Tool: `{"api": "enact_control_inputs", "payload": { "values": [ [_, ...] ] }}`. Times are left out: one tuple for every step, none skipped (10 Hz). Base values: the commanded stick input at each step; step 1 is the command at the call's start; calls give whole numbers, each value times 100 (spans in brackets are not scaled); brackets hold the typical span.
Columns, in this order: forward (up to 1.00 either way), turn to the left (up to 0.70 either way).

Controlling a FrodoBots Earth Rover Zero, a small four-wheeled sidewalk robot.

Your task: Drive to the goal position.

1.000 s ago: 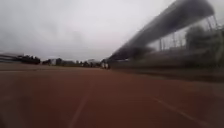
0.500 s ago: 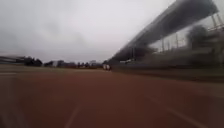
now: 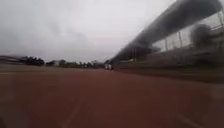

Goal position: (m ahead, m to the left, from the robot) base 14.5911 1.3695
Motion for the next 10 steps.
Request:
{"api": "enact_control_inputs", "payload": {
  "values": [
    [100, 0],
    [100, 0],
    [100, 0],
    [100, 0],
    [100, 0],
    [100, -12],
    [100, -28],
    [100, -35],
    [100, -35],
    [100, -28]
  ]
}}
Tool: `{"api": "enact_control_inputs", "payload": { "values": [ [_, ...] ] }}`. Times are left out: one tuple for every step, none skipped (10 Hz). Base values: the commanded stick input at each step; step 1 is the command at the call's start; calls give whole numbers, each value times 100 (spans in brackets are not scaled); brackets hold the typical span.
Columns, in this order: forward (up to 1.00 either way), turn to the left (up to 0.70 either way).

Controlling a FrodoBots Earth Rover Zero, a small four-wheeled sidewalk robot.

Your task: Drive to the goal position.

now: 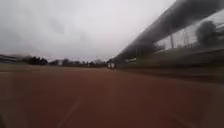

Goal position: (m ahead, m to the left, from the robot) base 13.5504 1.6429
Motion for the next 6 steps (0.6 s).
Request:
{"api": "enact_control_inputs", "payload": {
  "values": [
    [100, -14],
    [100, 0],
    [100, 0],
    [100, 0],
    [100, 0],
    [100, 0]
  ]
}}
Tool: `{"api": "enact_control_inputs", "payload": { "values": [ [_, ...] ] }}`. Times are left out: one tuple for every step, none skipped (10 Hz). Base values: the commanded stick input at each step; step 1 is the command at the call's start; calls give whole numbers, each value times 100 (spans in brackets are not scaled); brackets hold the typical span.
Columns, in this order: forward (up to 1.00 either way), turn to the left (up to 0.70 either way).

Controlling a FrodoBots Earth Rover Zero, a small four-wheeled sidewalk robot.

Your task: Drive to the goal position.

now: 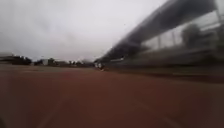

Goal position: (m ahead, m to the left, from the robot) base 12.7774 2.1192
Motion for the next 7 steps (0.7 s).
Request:
{"api": "enact_control_inputs", "payload": {
  "values": [
    [100, 0],
    [100, 0],
    [100, 0],
    [100, 0],
    [100, 0],
    [100, 0],
    [100, 0]
  ]
}}
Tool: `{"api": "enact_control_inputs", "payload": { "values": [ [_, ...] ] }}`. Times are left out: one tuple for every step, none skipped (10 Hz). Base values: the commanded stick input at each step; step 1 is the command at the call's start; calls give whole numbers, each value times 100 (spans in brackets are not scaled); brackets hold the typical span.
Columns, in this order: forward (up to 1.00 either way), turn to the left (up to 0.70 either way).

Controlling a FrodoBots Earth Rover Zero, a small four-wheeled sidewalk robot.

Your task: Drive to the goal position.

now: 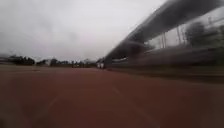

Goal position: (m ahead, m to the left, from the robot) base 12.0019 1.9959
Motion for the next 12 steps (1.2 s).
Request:
{"api": "enact_control_inputs", "payload": {
  "values": [
    [100, 0],
    [100, 0],
    [100, 0],
    [100, 0],
    [100, 0],
    [100, 0],
    [100, 0],
    [100, 0],
    [100, 0],
    [100, 0],
    [100, 0],
    [100, 0]
  ]
}}
